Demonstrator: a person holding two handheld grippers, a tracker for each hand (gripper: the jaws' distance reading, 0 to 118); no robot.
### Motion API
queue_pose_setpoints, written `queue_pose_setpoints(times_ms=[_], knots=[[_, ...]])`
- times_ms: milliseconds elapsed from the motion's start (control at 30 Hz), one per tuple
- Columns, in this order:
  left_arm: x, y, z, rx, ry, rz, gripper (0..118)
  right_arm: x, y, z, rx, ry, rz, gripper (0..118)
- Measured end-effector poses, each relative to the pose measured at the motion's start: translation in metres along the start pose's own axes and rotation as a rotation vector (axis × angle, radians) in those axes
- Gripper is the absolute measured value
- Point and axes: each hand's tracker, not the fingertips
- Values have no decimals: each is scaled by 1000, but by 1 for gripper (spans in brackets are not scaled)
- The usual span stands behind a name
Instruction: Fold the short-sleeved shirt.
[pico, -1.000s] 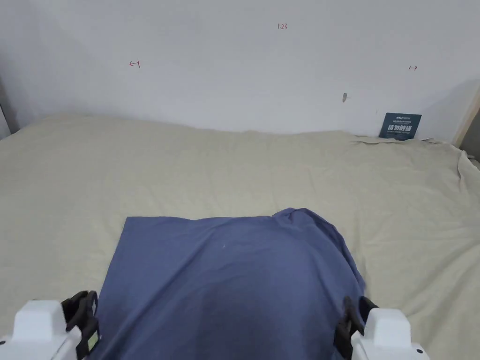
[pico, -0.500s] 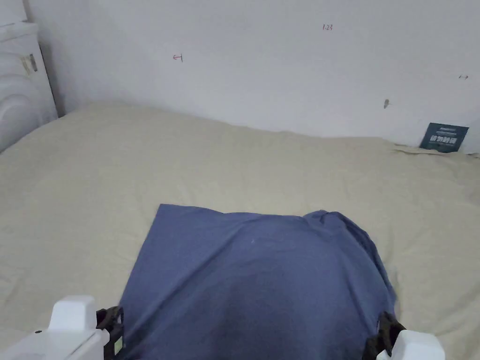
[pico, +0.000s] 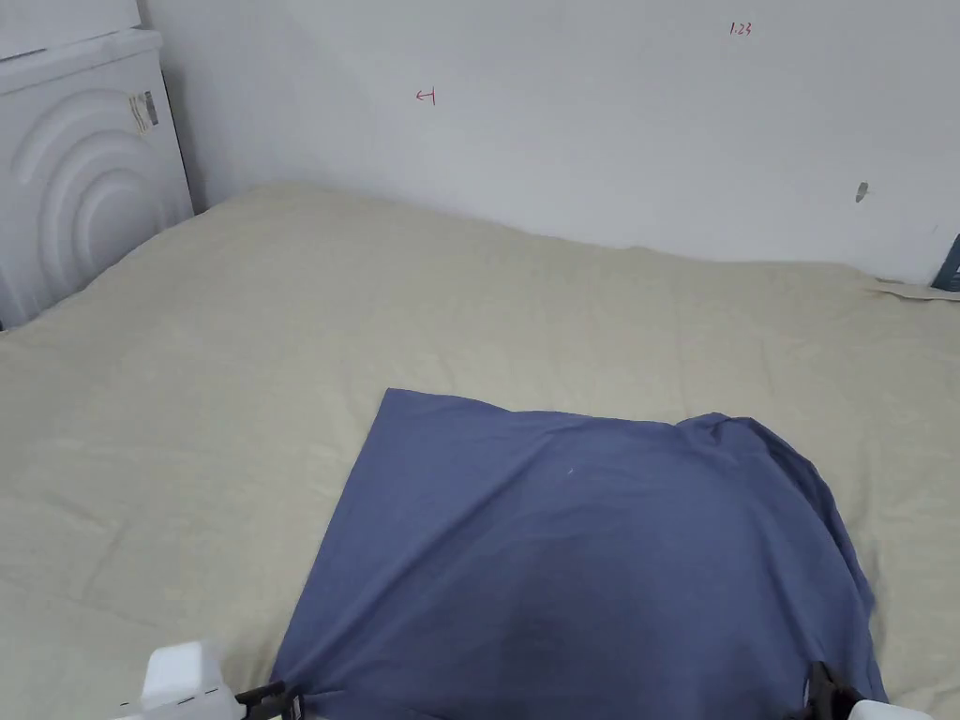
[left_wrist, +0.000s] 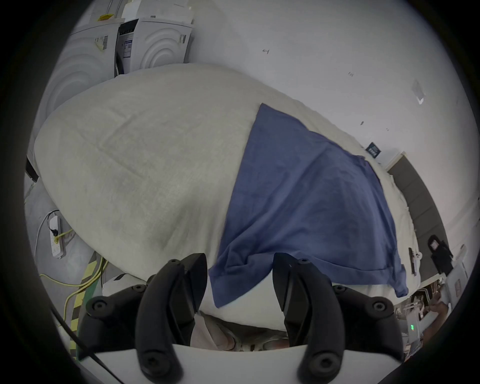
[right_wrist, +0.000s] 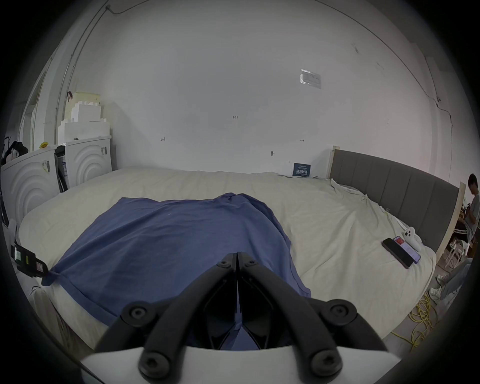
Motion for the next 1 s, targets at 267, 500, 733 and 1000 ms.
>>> queue_pose_setpoints(times_ms=[267,500,733,1000], knots=[[18,-4,-28,-40,130,-77,27,10,-7,2,-23,-13,-7,0],[11,-1,-14,-40,77,-101,3,30,-16,9,-68,-41,-6,0],[17,2,9,9,26,-154,1,64,-28,18,-181,-71,-31,1],[16,7,18,53,-3,-162,1,86,-63,2,-414,-17,-48,57]])
